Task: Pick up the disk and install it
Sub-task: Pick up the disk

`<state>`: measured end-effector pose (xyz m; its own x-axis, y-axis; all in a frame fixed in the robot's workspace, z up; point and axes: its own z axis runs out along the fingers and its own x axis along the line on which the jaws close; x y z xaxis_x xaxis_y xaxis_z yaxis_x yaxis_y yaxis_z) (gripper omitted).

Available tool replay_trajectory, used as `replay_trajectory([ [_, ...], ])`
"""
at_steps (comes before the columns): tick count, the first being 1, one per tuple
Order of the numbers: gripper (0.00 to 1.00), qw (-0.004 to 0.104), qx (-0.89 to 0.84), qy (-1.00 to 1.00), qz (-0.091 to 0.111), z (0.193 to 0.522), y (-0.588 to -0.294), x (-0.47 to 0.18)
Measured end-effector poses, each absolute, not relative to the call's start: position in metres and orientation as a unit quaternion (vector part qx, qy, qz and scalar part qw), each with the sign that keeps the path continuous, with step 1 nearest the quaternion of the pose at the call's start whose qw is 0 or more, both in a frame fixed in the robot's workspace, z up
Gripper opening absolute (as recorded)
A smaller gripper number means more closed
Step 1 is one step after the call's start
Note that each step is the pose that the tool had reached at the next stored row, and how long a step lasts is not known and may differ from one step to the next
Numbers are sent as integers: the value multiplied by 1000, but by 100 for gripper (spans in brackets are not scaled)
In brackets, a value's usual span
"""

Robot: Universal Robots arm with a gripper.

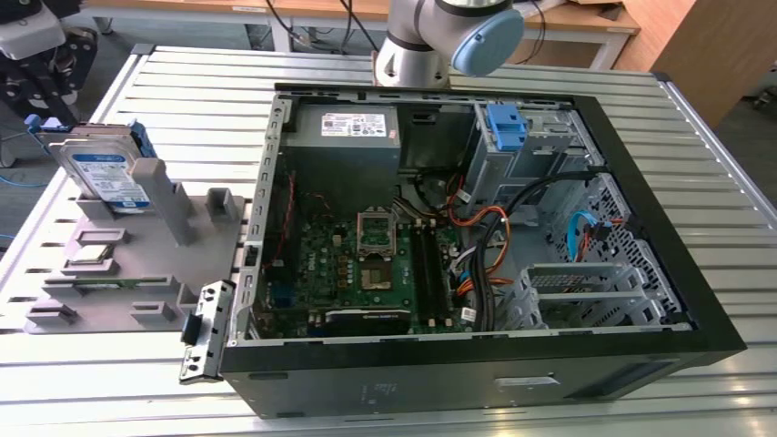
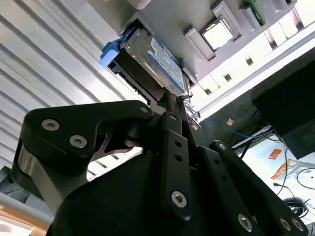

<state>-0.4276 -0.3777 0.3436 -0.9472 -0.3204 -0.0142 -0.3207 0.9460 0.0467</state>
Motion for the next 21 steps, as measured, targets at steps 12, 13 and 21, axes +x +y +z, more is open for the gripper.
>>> replay_trajectory([
  [12, 11, 1, -235, 972, 24, 343, -378, -428],
  [13, 11, 1, -241, 970, 24, 343, -378, -428],
  [21, 11, 0, -290, 957, 24, 343, -378, -428],
])
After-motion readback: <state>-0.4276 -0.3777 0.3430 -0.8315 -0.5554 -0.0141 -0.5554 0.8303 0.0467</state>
